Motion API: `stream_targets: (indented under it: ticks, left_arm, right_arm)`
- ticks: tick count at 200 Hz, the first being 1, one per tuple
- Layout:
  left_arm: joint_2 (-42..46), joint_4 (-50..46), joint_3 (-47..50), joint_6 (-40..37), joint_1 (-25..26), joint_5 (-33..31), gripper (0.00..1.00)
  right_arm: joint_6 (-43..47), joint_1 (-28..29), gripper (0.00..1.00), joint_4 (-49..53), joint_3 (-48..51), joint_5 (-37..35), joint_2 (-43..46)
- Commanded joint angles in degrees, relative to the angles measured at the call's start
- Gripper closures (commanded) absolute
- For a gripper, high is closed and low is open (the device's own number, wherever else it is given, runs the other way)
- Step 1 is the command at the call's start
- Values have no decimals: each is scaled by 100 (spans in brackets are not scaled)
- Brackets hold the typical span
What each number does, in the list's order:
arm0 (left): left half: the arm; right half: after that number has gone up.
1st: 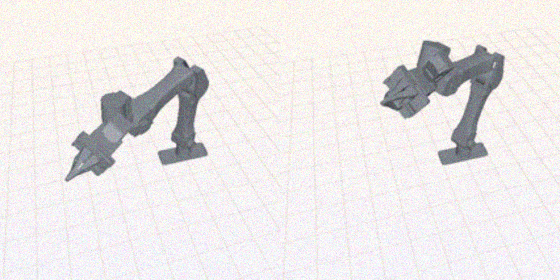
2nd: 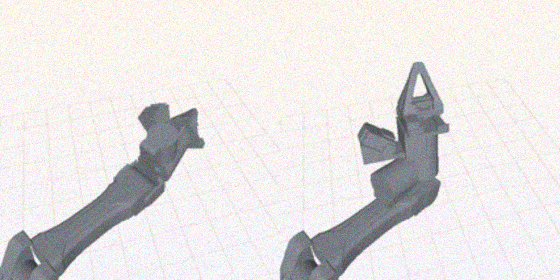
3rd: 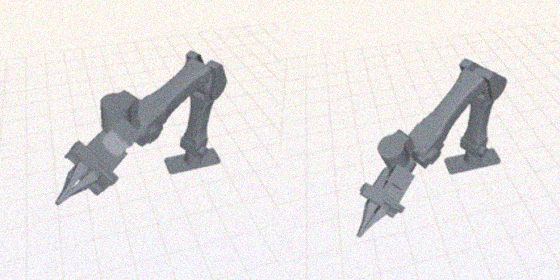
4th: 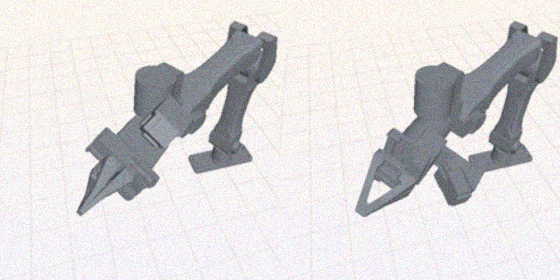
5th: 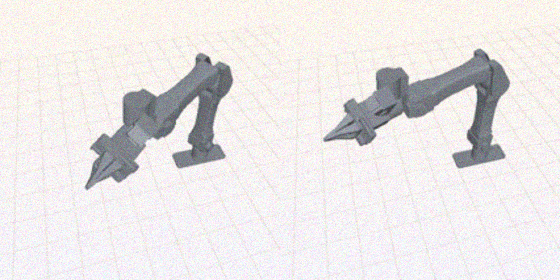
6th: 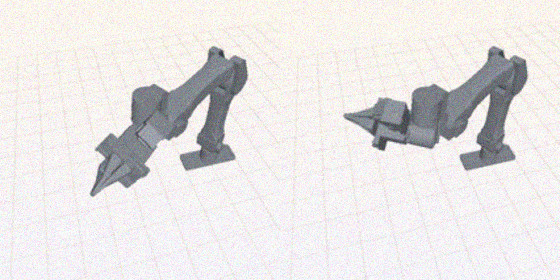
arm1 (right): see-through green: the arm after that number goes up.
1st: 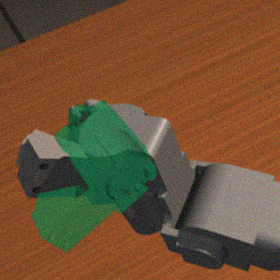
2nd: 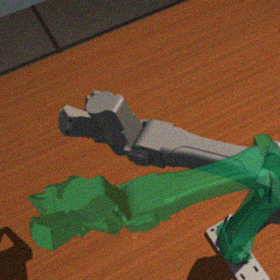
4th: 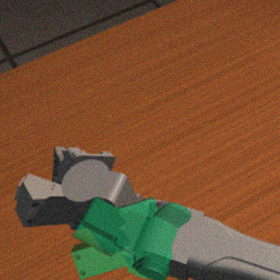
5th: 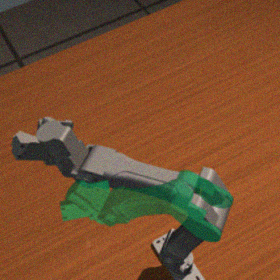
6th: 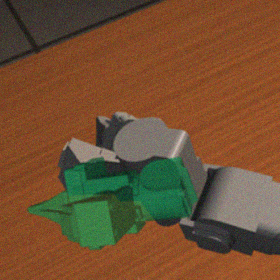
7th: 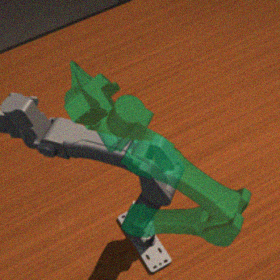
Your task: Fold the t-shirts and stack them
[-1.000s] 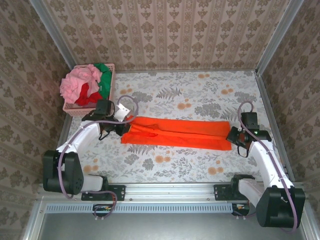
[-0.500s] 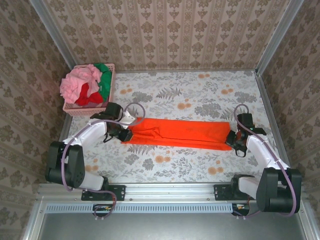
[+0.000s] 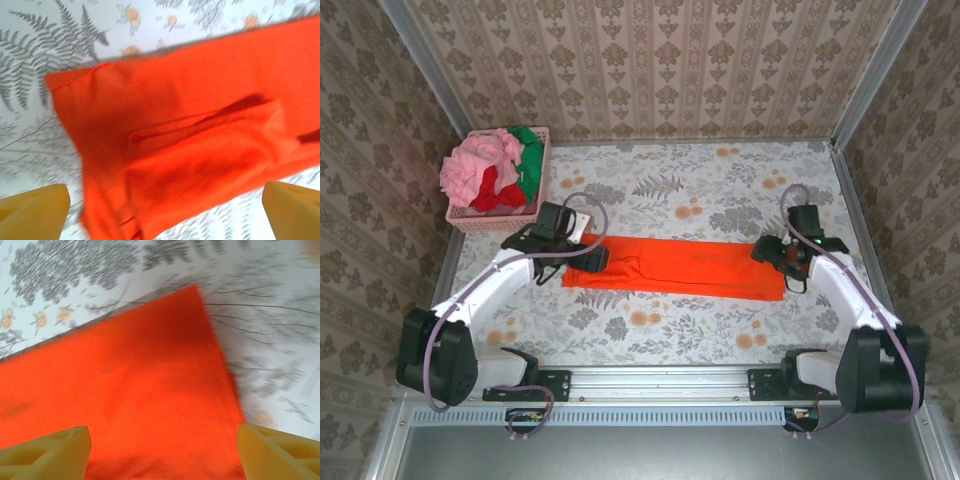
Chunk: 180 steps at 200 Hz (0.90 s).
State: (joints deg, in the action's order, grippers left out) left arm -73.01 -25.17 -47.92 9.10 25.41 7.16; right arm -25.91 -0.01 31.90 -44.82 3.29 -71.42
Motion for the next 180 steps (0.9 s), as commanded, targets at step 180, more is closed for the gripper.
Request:
stream_targets:
  ticks: [180]
  left_arm:
    - [-5395, -571, -4798, 600, -519, 156, 23]
  right_arm:
    - [-1049, 1698, 26, 554, 1394, -337, 349]
